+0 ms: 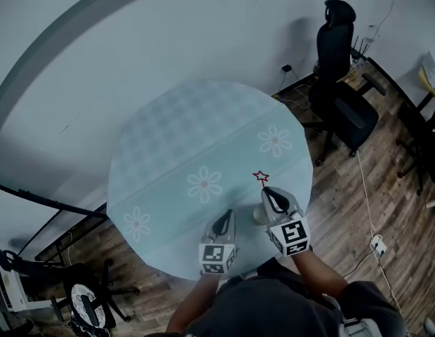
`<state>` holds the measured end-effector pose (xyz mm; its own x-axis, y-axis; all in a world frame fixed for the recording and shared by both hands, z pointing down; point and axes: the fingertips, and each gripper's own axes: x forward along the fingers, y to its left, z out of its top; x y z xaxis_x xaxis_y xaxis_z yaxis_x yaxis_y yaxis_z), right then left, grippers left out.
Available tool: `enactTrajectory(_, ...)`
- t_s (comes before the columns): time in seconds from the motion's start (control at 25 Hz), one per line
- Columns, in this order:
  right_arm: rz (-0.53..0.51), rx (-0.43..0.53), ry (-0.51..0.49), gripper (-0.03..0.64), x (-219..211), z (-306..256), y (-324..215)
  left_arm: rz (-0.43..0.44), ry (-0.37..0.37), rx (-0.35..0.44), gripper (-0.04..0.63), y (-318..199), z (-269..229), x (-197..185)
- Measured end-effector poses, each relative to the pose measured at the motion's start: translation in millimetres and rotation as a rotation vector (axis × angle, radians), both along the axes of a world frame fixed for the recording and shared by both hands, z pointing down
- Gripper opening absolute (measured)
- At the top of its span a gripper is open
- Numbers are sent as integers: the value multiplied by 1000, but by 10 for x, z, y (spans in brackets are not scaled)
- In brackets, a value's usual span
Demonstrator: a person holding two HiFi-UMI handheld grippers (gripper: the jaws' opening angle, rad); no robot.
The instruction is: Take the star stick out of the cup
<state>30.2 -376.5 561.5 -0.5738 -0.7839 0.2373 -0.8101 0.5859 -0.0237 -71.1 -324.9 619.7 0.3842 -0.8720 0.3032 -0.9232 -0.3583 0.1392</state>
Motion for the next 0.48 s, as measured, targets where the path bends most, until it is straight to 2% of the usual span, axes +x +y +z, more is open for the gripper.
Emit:
enactTrajectory(0.16, -17, 91, -21, 21, -56, -389, 102, -33, 18, 24, 5, -14, -124, -117)
enactTrajectory(0.48, -31, 186, -88, 21, -166, -946, 230, -38, 18, 64, 5, -4, -301, -228)
